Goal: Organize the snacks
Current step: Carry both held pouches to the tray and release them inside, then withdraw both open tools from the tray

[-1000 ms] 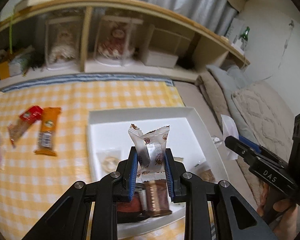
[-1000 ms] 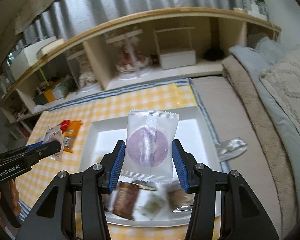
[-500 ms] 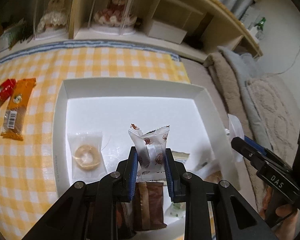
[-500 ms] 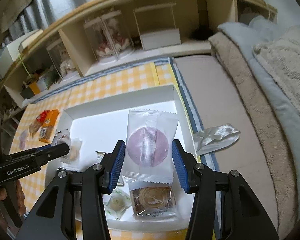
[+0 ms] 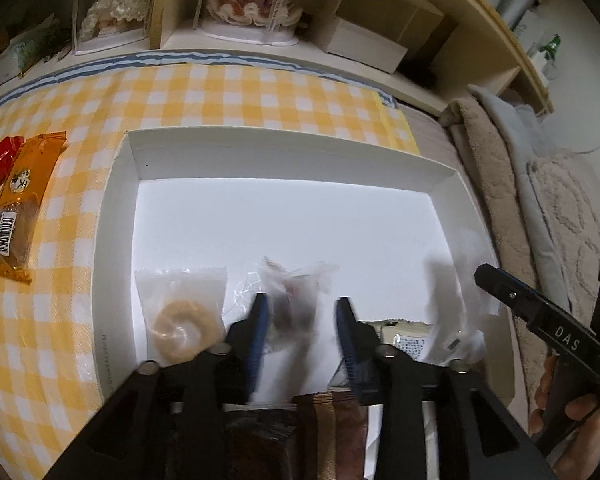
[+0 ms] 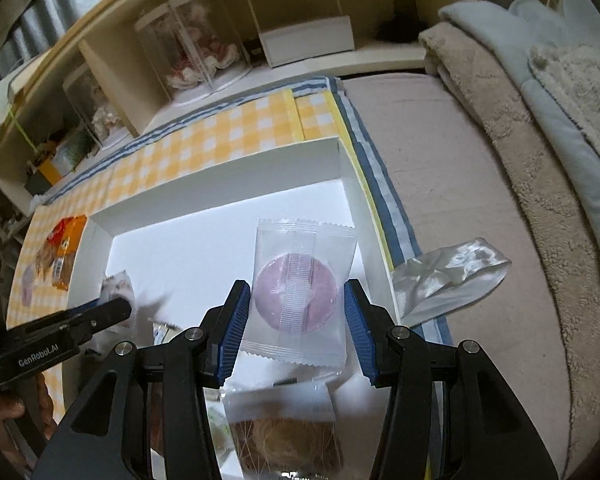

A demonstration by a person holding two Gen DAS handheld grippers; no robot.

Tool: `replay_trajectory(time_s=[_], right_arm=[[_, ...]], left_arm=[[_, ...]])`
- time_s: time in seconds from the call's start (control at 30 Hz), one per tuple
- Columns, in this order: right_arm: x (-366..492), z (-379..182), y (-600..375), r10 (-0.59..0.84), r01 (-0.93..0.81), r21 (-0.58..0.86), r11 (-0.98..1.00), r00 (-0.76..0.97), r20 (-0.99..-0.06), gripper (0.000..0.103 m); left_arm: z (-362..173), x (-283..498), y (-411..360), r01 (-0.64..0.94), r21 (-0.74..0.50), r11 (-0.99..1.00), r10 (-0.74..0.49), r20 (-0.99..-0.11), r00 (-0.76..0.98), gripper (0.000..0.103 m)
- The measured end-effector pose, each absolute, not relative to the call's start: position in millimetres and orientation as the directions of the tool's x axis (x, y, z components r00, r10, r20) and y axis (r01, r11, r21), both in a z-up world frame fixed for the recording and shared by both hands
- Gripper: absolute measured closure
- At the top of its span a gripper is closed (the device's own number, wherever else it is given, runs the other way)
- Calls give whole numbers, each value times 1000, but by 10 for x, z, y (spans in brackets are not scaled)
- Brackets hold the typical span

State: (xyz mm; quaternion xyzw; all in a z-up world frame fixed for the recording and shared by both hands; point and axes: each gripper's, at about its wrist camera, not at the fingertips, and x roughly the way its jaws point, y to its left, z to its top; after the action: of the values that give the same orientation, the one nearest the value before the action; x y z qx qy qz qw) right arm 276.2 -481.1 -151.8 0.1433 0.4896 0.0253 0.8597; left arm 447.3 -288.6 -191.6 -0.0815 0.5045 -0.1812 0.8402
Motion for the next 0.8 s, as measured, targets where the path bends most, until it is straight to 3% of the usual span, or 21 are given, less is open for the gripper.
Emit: replay_trajectory(time_s=[0.1, 0.23, 0.43, 0.5, 0.8], right_arm=[[2779, -1568, -4835, 207, 108, 295, 949, 489, -847, 36], [2719, -1585, -4822, 195, 103, 275, 956, 474, -858, 23], [2552, -1530, -4770, 203, 72, 270, 960, 487, -850, 0], [2501, -1492, -4746, 185, 71, 252, 965, 496, -848, 0], [2335, -1327, -4689, 143, 65, 206, 976, 525, -839, 0]], left_arm=[[-1919, 4425, -2865, 231, -309, 923, -382, -818, 430, 49], [-1884, 4311, -2805, 243, -296, 924, -376, -821, 429, 35], [-1794, 4131, -2781, 274, -266, 924, -365, -824, 434, 7], [-1761, 4087, -2777, 275, -261, 925, -362, -822, 439, 0], [-1557, 3886, -2679, 290, -232, 929, -348, -814, 465, 0]])
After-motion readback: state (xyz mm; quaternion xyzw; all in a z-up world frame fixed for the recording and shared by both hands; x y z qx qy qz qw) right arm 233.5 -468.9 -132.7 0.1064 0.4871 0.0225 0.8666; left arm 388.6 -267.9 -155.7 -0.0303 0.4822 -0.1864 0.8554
